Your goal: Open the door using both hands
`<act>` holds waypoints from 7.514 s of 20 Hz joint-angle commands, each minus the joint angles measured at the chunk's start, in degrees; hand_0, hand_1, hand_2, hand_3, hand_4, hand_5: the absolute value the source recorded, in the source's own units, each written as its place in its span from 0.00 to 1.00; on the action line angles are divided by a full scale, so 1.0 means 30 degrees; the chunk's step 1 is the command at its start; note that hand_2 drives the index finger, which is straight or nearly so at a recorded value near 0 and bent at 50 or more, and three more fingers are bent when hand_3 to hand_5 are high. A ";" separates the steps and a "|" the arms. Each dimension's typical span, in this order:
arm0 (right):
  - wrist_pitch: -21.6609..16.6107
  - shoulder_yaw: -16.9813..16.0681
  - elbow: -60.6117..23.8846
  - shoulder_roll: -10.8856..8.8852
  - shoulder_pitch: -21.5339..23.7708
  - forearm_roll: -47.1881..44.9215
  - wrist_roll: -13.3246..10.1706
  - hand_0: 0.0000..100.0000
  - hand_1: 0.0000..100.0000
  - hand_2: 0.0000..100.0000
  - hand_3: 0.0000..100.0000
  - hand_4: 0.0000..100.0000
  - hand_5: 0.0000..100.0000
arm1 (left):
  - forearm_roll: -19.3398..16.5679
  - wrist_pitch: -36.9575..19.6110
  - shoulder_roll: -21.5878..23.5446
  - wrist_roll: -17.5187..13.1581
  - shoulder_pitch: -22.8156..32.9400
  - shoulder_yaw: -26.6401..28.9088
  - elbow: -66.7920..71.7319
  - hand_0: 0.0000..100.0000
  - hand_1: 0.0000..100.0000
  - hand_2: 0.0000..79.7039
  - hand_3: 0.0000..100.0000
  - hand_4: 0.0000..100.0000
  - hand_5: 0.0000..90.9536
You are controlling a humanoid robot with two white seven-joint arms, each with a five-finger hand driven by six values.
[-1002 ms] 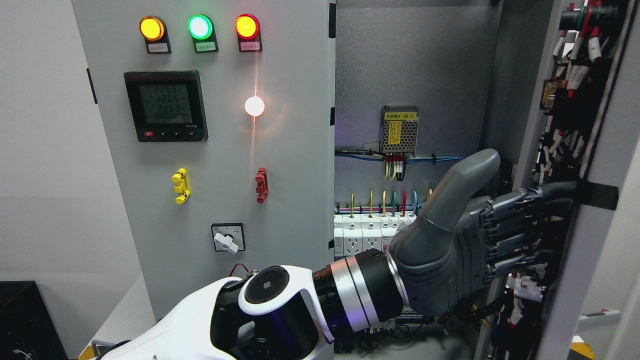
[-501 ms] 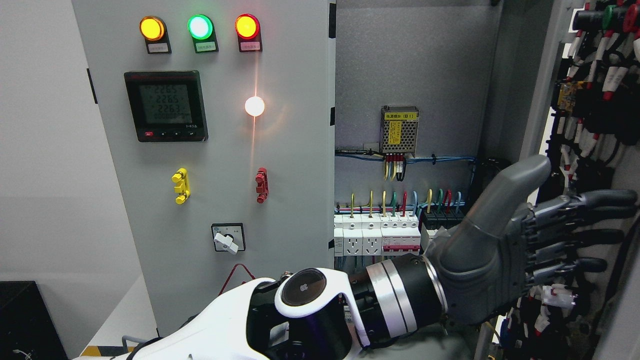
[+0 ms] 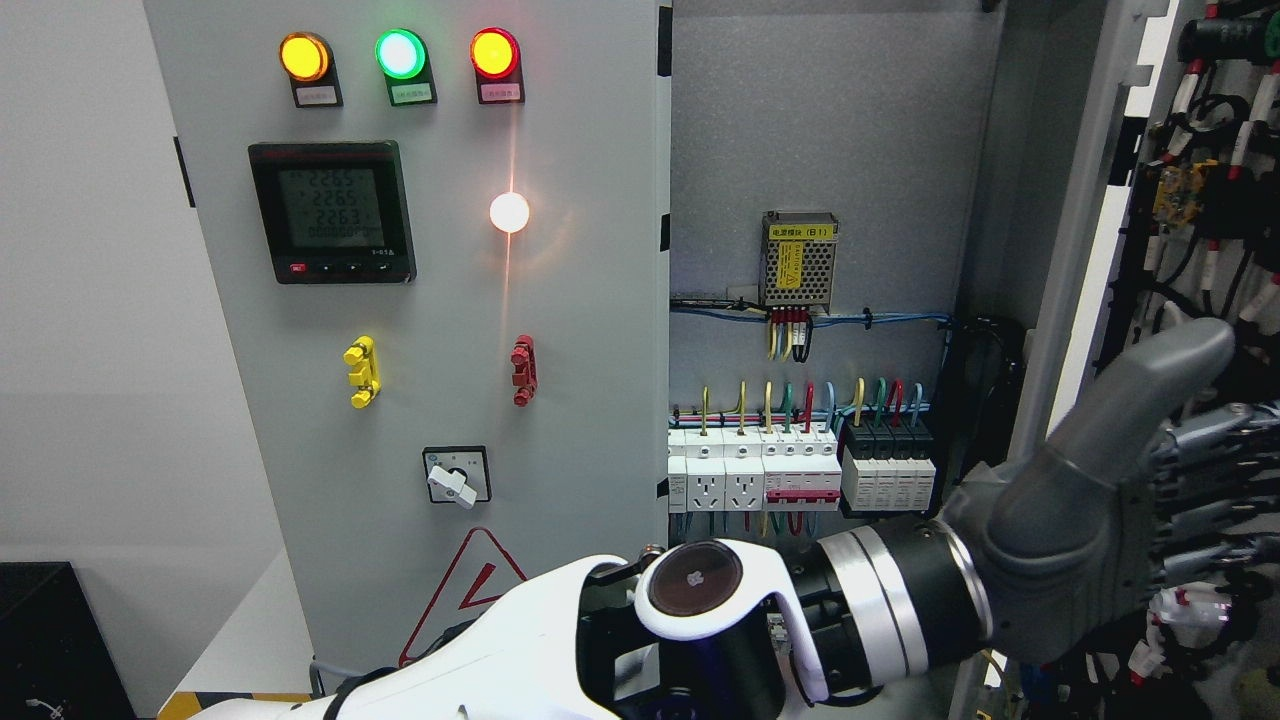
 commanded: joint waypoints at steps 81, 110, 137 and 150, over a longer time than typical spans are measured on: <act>0.0015 0.0000 0.0003 0.0000 0.0000 0.0002 0.0005 0.19 0.00 0.00 0.00 0.00 0.00 | -0.3171 -0.0739 1.1020 -0.0042 1.8672 0.3592 -0.2663 0.00 0.00 0.00 0.00 0.00 0.00; -0.0014 0.0000 0.0003 0.0000 0.0000 0.0002 0.0005 0.19 0.00 0.00 0.00 0.00 0.00 | -0.8471 -0.4226 0.3056 -0.0188 2.7118 0.7285 2.3874 0.00 0.00 0.00 0.00 0.00 0.00; -0.0014 0.0000 -0.0026 0.0000 0.0000 -0.0027 0.0005 0.19 0.00 0.00 0.00 0.00 0.00 | -2.5909 -0.4080 -0.1460 -0.1537 2.6474 2.0705 3.4869 0.00 0.00 0.00 0.00 0.00 0.00; -0.0014 0.0000 -0.0026 0.0000 0.0000 -0.0027 0.0005 0.19 0.00 0.00 0.00 0.00 0.00 | -2.5587 -0.4343 -0.2398 0.1302 2.6473 2.0734 3.4842 0.00 0.00 0.00 0.00 0.00 0.00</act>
